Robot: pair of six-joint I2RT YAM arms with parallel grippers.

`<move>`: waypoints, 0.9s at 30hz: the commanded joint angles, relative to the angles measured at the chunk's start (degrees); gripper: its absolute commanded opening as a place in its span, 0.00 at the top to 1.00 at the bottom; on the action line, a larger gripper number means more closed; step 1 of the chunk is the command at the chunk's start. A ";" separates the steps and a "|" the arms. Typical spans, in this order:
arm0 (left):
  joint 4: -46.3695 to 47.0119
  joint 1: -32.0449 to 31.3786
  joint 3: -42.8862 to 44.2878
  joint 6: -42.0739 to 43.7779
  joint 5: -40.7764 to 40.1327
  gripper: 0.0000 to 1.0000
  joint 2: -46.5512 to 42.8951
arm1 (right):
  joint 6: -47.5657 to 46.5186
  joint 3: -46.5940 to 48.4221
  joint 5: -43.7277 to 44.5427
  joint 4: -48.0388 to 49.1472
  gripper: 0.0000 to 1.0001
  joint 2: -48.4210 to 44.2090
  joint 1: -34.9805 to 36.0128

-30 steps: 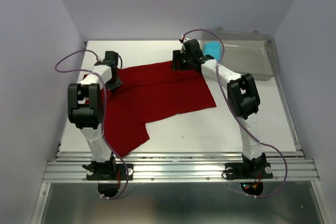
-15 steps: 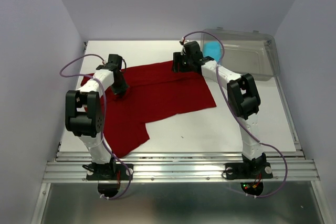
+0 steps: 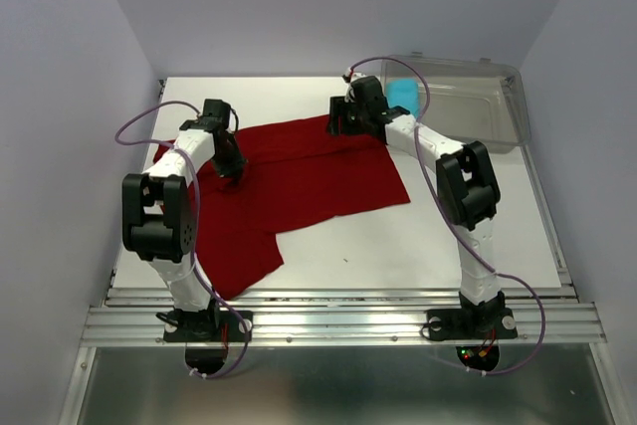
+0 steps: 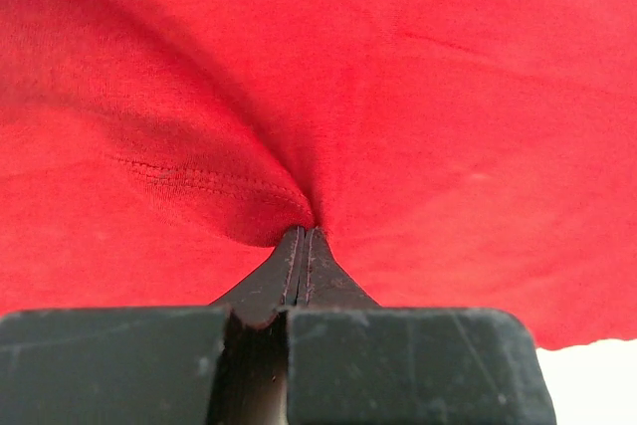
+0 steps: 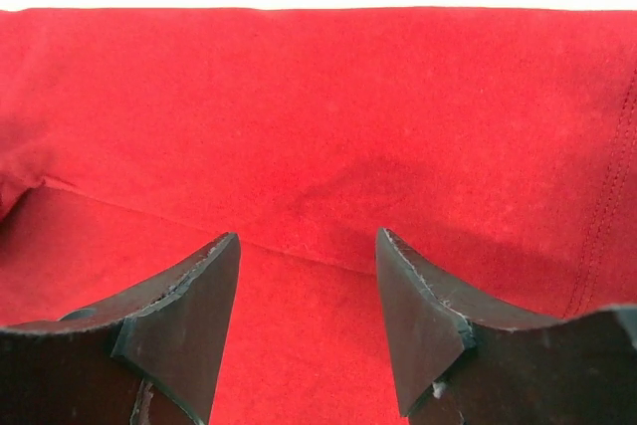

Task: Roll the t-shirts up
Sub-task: Fold the T-shirt at the center of the board.

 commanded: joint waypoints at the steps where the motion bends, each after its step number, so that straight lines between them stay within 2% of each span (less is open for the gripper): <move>1: -0.35 0.03 2.40 0.33 6.96 1.00 -1.36 | -0.01 -0.33 0.37 2.60 0.37 -3.57 0.27; 6: 0.27 0.03 0.73 -0.65 8.27 0.98 1.47 | -0.01 -1.12 0.28 2.86 0.35 -4.27 0.27; 9: 0.98 0.11 0.03 -0.12 10.13 0.74 0.16 | 0.16 -1.30 0.19 3.13 0.35 -4.18 0.27; 10: 0.28 0.20 0.81 -0.03 8.91 0.58 -0.29 | 0.25 -1.30 -0.24 3.22 0.35 -4.01 0.27; 12: -1.73 0.64 2.22 0.50 5.93 0.47 -1.78 | 0.52 -1.30 -0.77 3.39 0.35 -4.01 0.27; 13: -2.62 0.90 3.79 0.85 4.69 0.44 -2.65 | 0.60 -1.30 -0.95 3.30 0.35 -4.01 0.27; 17: -5.17 4.67 5.74 2.34 -0.14 0.47 -5.11 | 0.34 -1.82 -0.77 3.39 0.35 -4.62 0.27; 19: -4.91 9.59 5.04 3.31 -0.85 0.51 -5.91 | 0.08 -2.09 -0.77 3.30 0.35 -5.06 0.27; 24: -2.10 17.07 -1.02 3.05 -1.38 0.72 -5.57 | 0.60 -2.88 -2.27 4.01 0.35 -5.94 0.27; 27: 1.14 19.45 -4.80 1.65 -1.03 0.72 -5.04 | 0.87 -3.14 -2.80 4.62 0.35 -5.94 0.27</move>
